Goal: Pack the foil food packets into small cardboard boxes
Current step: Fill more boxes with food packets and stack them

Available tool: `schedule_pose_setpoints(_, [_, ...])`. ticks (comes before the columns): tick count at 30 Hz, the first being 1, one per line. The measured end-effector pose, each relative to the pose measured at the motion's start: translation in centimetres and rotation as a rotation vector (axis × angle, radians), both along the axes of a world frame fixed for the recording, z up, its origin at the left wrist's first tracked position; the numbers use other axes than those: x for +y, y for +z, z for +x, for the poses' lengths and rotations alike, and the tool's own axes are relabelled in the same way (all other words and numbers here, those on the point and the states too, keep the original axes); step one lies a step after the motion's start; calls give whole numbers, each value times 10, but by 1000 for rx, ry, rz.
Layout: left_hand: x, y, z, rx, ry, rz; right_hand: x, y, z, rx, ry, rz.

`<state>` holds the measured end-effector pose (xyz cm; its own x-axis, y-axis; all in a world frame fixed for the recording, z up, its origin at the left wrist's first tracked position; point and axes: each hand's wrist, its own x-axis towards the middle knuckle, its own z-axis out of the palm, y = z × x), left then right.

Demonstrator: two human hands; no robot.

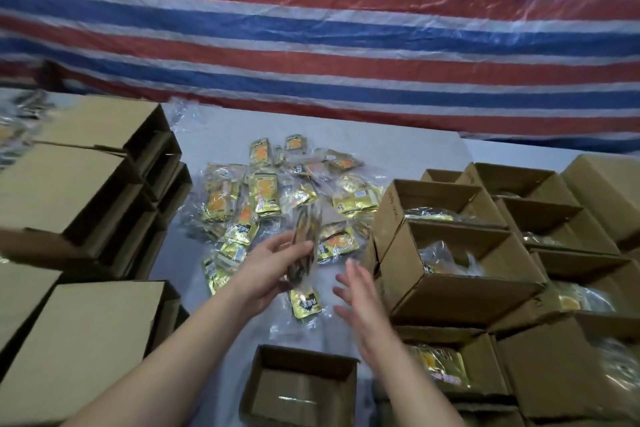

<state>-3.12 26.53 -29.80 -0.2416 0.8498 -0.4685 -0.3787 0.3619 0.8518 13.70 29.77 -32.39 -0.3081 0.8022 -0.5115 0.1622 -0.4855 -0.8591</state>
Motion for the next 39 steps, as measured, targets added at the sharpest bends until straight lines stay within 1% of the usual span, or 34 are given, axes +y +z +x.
schedule_pose_setpoints(2, [-10,23,21,80,-30,101,15,26,-7,328,-12,-157])
schedule_pose_setpoints(3, [-14,31,31,126,-45,129,20,37,-8,437,-5,-198])
schedule_pose_setpoints(5, [-21,46,48,222,-66,164,24,51,-10,567,13,-264])
schedule_pose_setpoints(7, [-25,53,59,373,-90,213,23,57,-10,604,0,-267])
schedule_pose_setpoints(9, [-29,56,66,601,-137,245,21,57,-8,598,-30,-215])
schedule_pose_setpoints(11, [-35,57,67,777,-171,263,17,53,-3,596,-79,-162])
schedule_pose_setpoints(13, [-42,51,59,889,-127,274,12,48,5,549,-115,-82])
schedule_pose_setpoints(14, [-46,44,51,911,-96,263,9,45,10,506,-120,-30])
schedule_pose_setpoints(16, [-55,23,33,892,-80,203,2,36,22,402,-116,80])
schedule_pose_setpoints(17, [-60,8,23,883,-109,154,-2,32,29,340,-94,135])
schedule_pose_setpoints(19, [-72,-27,7,899,-235,20,-9,22,38,220,1,201])
schedule_pose_setpoints(22, [-90,-77,-4,885,-429,-171,-20,9,45,26,267,225])
schedule_pose_setpoints(24, [-98,-101,-4,795,-459,-203,-29,0,44,-140,483,242])
schedule_pose_setpoints(27, [-104,-116,3,584,-370,-193,-41,-18,36,-279,707,305])
schedule_pose_setpoints(29, [-106,-121,6,563,-303,-184,-47,-29,28,-362,865,362])
schedule_pose_setpoints(31, [-108,-123,8,566,-258,-181,-50,-38,23,-404,1002,385])
schedule_pose_setpoints(34, [-109,-125,9,513,-224,-159,-48,-54,18,-468,1123,370])
schedule_pose_setpoints(37, [-109,-127,14,383,-139,-141,-46,-68,10,-580,1244,332])
schedule_pose_setpoints(39, [-110,-130,17,341,-93,-131,-45,-79,3,-664,1323,353])
